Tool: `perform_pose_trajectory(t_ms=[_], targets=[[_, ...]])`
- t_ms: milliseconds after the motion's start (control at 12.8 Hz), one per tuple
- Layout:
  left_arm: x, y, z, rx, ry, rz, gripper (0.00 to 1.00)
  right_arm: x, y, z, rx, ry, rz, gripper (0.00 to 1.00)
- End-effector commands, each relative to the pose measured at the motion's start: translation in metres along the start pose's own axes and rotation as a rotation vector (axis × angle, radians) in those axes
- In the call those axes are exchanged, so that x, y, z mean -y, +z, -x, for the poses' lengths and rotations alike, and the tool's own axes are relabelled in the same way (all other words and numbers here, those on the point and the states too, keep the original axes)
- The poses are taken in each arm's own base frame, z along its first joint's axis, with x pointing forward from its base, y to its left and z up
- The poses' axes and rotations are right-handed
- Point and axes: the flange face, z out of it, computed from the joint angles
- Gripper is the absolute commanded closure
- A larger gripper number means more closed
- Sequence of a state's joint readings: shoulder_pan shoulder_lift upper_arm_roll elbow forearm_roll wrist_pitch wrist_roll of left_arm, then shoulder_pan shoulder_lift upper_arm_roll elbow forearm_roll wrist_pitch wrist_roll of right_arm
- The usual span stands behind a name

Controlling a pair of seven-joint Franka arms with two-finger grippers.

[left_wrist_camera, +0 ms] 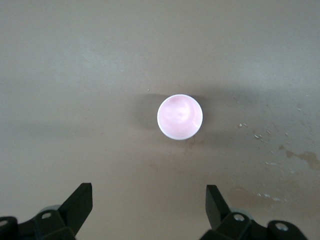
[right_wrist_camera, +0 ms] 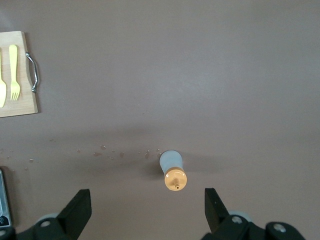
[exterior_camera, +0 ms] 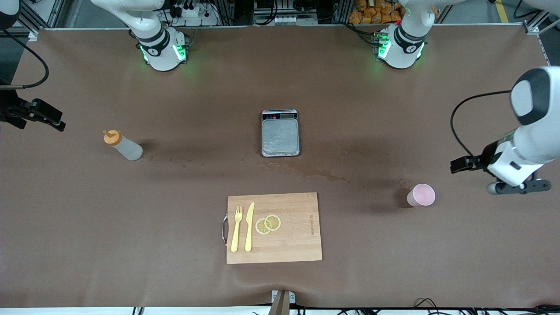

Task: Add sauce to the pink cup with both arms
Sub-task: 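Reach the left gripper down around the pink cup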

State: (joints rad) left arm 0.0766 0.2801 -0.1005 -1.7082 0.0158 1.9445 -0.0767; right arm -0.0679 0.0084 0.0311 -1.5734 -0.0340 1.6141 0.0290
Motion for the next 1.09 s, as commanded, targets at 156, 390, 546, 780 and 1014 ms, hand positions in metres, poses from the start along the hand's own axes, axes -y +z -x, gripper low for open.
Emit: perform_pose_trajectory(t_ms=[156,390,546,780,1014], targets=[[0.009,0.068,-0.014,-0.015,0.017,-0.018,0.0,-0.018,0.016,-0.012,0.011,0.008,0.082,0.0],[0.028,0.105,-0.026,-0.032,0.008,-0.034,0.0,-0.053,0.031,-0.016,0.049,0.079,0.07,0.0],[0.029,0.123,-0.03,-0.036,0.005,-0.028,0.0,-0.073,0.038,-0.014,0.074,0.113,0.071,0.0],[0.024,0.132,-0.031,-0.029,0.011,-0.026,0.0,-0.12,0.068,-0.016,0.142,0.19,0.063,0.0],[0.016,0.142,-0.032,-0.029,0.011,-0.019,0.0,-0.144,0.106,-0.014,0.265,0.256,0.059,0.0]])
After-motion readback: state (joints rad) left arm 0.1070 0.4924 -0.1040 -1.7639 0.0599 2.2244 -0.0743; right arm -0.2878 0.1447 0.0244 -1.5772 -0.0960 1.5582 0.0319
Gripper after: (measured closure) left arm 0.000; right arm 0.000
